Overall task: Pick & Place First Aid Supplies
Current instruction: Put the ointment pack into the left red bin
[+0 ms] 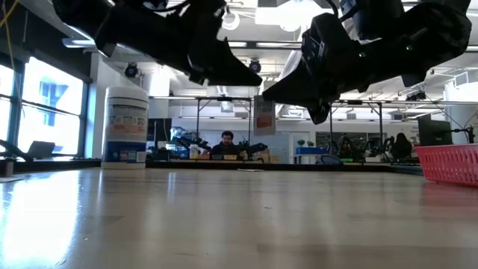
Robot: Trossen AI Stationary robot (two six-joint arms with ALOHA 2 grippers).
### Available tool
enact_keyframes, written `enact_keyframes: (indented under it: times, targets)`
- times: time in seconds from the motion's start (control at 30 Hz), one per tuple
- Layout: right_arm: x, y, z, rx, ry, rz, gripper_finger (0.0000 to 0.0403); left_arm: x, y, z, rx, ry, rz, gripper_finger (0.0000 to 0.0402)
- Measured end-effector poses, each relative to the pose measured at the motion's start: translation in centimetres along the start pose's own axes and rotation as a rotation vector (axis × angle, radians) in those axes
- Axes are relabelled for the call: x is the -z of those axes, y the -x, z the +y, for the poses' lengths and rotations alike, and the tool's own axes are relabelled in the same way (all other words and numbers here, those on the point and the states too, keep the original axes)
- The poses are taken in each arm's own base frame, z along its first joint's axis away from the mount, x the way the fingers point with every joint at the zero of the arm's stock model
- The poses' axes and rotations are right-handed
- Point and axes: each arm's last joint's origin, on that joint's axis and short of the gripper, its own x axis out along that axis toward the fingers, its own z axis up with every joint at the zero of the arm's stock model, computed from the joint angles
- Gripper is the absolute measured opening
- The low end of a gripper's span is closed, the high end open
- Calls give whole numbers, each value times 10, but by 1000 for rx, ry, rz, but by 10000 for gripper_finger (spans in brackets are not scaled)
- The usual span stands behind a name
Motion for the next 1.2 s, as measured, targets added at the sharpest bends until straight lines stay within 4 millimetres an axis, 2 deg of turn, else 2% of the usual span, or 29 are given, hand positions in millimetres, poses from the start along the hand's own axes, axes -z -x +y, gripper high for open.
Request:
enact_keyframes:
  times: [0.2,0.33,0.47,0.6,0.7,0.8,1.0,1.2]
  targets:
    - [0,3,2,3,14,25,1,-12,16,6,72,41,51,106]
    - [-14,21,13,51,54,56,1,-18,34,10,209,77,157,142]
    - [-35,48,21,230,105,162,1,-20,52,15,291,123,267,149]
    - [-61,76,27,355,60,282,1,-14,65,20,287,183,406,149]
    - [-76,94,32,406,42,334,0,-11,70,12,281,185,449,149]
    - [-85,105,37,420,13,355,0,-13,79,-5,292,148,420,150]
    - [-83,100,57,273,30,293,0,-31,109,-39,394,56,258,150]
    - [-74,81,88,-2,114,129,0,-51,158,-59,460,53,127,150]
